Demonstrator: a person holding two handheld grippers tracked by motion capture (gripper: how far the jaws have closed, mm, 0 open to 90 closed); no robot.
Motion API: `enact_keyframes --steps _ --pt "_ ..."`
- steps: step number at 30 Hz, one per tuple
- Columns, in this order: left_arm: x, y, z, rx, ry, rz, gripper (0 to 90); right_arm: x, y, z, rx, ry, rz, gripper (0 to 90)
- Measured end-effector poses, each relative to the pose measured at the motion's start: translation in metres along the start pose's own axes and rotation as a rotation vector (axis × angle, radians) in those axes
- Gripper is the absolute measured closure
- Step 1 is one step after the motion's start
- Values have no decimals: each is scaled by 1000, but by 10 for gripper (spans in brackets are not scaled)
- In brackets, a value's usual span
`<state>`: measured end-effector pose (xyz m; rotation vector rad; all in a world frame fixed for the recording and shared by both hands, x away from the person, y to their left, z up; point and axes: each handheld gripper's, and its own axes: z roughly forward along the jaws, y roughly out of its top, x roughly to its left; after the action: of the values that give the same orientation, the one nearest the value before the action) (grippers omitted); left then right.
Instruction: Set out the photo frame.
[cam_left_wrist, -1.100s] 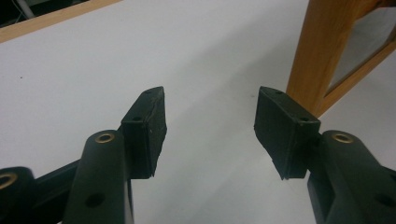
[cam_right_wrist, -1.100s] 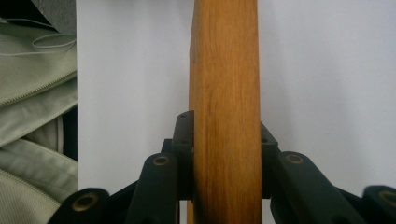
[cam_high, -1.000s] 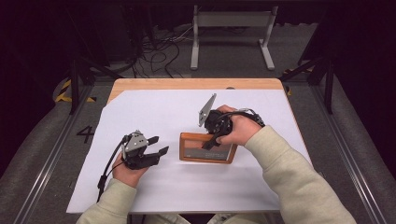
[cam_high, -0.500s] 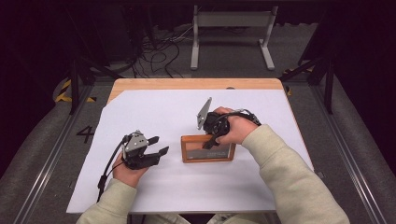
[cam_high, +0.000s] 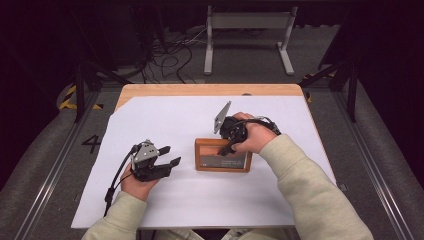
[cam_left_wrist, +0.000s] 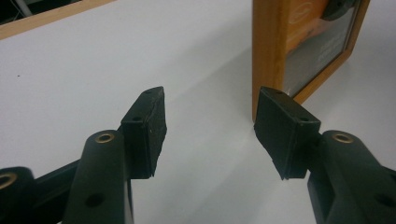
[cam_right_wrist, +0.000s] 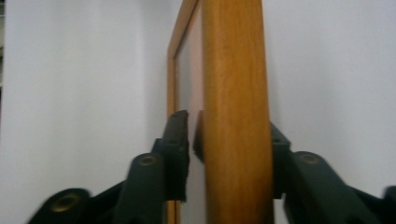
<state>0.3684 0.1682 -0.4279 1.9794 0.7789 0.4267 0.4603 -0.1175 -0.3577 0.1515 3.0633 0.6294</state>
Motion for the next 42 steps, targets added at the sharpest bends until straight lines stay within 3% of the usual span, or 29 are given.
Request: enact_keyframes --steps 4,7,9,16,18,19,21,28,42 --pt "1 0 0 4 3 5 432 -5 -9 -2 -67 -22 63 456" --pt "1 0 1 4 -3 -5 425 -8 -16 -6 -172 -58 101 284" --pt "1 0 1 6 -5 -4 417 -8 -21 -10 -234 -77 135 249" --pt "-1 1 -2 -4 -10 -12 402 3 -44 -34 -340 -164 212 224" --pt "-2 1 -3 -1 -16 -23 396 5 -47 -37 -349 -175 221 223" --pt "-3 1 -5 3 -17 -17 390 13 -56 -45 -379 -211 242 213" --pt "-3 1 -8 -5 -19 -18 385 20 -64 -50 -408 -241 254 210" --pt "-4 0 -14 -9 -24 -35 363 45 -94 -66 -506 -308 310 187" --pt "-1 -8 -30 -20 -27 -43 343 76 -153 -83 -563 -392 401 162"
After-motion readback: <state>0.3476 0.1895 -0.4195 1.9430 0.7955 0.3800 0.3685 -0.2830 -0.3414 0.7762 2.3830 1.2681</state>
